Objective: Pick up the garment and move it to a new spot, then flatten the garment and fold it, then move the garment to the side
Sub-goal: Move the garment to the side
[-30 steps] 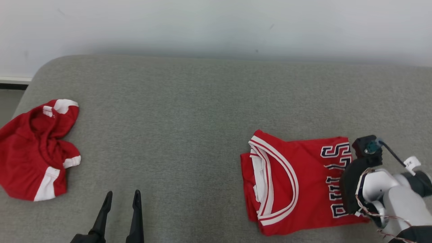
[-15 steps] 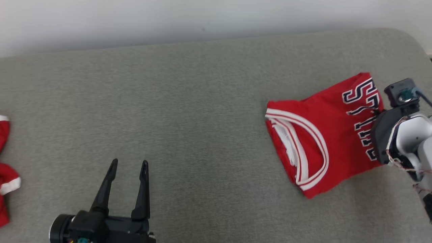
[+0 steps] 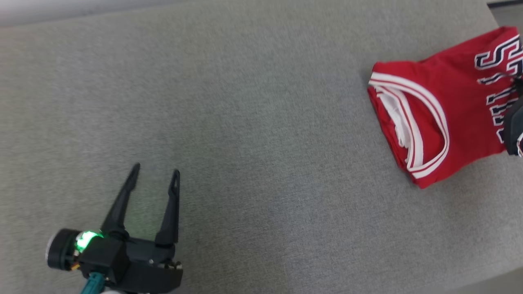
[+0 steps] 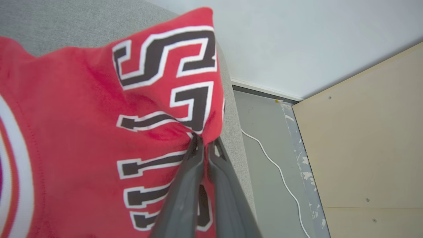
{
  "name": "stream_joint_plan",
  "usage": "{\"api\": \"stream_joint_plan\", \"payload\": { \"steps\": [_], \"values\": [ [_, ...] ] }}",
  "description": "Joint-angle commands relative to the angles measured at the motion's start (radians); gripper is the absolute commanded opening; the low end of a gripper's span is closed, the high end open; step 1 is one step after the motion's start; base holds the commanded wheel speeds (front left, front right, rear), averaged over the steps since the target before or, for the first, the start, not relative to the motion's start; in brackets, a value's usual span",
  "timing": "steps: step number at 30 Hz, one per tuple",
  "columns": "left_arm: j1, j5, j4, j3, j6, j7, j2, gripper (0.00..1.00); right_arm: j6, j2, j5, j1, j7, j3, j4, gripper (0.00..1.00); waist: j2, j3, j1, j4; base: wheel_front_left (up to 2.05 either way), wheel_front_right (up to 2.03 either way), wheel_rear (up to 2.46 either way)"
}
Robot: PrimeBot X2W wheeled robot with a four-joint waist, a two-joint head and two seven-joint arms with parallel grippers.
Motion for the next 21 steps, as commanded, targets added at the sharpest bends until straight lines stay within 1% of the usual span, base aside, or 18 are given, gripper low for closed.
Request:
{"api": "stream_joint_plan", "payload": {
  "steps": [1,8,16,17,18,19,21],
  "values": [
    [-0.021,0.012,-0.008,0.004,-0.005,-0.003,0.009,1.00,-0.003,0.002,-0.004,-0.012,-0.010,-0.003,0.003,0.00,-0.0002,0.061,-0.0001,-0.046,0.00,0.00,0.00],
    [-0.056,0.027,-0.065,-0.002,-0.006,-0.003,0.043,1.00,-0.003,0.012,-0.043,-0.081,-0.099,-0.060,0.074,0.00,-0.0002,0.123,-0.0001,-0.080,0.00,0.00,0.00],
    [-0.068,0.020,-0.075,-0.008,-0.003,-0.003,0.058,1.00,-0.003,0.025,-0.090,-0.120,-0.188,-0.104,0.150,0.00,-0.0002,0.132,-0.0001,-0.094,0.00,0.00,0.00],
    [-0.067,0.019,-0.075,-0.009,-0.003,-0.003,0.059,1.00,-0.003,0.024,-0.098,-0.125,-0.201,-0.106,0.157,0.09,-0.0002,0.132,-0.0001,-0.094,0.00,0.00,0.00],
    [-0.066,0.019,-0.073,-0.009,-0.004,-0.003,0.059,1.00,-0.003,0.026,-0.106,-0.126,-0.211,-0.107,0.165,0.58,-0.0002,0.131,-0.0001,-0.094,0.00,0.00,0.00],
    [-0.064,0.018,-0.072,-0.009,-0.003,-0.003,0.059,1.00,-0.003,0.027,-0.110,-0.129,-0.225,-0.107,0.173,1.00,-0.0002,0.130,-0.0001,-0.093,0.00,0.00,0.00],
    [-0.063,0.011,-0.067,-0.006,0.000,-0.003,0.054,1.00,-0.003,0.028,-0.122,-0.136,-0.262,-0.097,0.193,1.00,-0.0002,0.120,-0.0001,-0.086,0.00,0.00,0.00]
  ]
}}
